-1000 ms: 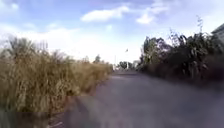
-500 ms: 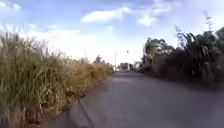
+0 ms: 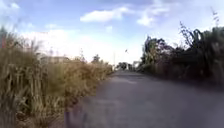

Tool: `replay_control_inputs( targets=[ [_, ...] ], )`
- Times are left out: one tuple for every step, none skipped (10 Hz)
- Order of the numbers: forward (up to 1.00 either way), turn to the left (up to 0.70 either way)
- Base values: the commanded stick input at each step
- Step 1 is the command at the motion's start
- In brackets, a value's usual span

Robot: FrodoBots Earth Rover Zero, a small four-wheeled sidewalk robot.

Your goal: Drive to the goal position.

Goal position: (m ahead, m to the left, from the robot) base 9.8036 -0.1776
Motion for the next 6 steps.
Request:
replay_control_inputs(
  targets=[
    [1.00, 0.00],
    [1.00, 0.00],
    [1.00, 0.00],
    [1.00, 0.00],
    [1.00, 0.00],
    [1.00, 0.00]
  ],
)
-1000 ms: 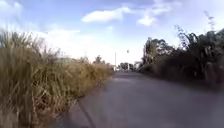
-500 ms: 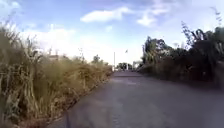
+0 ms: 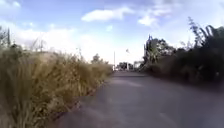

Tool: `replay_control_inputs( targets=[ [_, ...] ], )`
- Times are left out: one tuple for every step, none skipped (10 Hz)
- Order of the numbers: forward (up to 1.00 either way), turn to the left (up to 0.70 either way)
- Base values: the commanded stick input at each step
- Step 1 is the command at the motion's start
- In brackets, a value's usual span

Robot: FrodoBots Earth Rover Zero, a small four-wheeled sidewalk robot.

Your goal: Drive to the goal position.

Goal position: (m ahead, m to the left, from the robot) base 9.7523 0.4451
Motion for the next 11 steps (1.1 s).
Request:
replay_control_inputs(
  targets=[
    [1.00, 0.00],
    [1.00, -0.04],
    [1.00, -0.35],
    [1.00, -0.40],
    [1.00, -0.40],
    [1.00, -0.40],
    [1.00, -0.21],
    [1.00, 0.00],
    [1.00, 0.00],
    [1.00, 0.00],
    [1.00, 0.00]
  ],
)
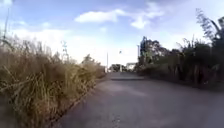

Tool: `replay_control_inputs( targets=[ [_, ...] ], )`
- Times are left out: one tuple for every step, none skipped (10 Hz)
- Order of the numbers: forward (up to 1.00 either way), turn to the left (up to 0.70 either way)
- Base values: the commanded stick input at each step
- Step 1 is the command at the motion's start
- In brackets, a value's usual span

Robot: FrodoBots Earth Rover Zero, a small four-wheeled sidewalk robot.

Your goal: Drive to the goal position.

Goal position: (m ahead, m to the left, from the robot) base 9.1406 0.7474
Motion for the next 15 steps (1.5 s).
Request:
replay_control_inputs(
  targets=[
    [1.00, 0.00],
    [1.00, 0.00],
    [1.00, 0.00],
    [1.00, 0.00],
    [1.00, 0.00],
    [1.00, 0.00],
    [1.00, 0.00],
    [1.00, 0.00],
    [1.00, 0.00],
    [1.00, 0.00],
    [1.00, 0.00],
    [1.00, 0.00],
    [1.00, 0.00],
    [1.00, 0.00],
    [1.00, 0.00]
  ],
)
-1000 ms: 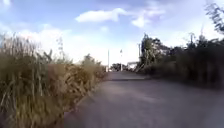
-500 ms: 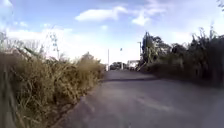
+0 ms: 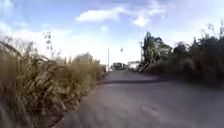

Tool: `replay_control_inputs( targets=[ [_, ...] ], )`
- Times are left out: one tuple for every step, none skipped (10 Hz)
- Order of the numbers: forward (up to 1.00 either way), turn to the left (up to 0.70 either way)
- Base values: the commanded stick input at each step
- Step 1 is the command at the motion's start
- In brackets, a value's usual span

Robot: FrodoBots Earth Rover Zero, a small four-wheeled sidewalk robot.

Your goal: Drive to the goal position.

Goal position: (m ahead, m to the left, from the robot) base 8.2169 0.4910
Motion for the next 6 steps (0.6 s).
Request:
replay_control_inputs(
  targets=[
    [1.00, 0.00],
    [1.00, 0.00],
    [1.00, 0.00],
    [1.00, 0.00],
    [1.00, 0.00],
    [1.00, 0.00]
  ],
)
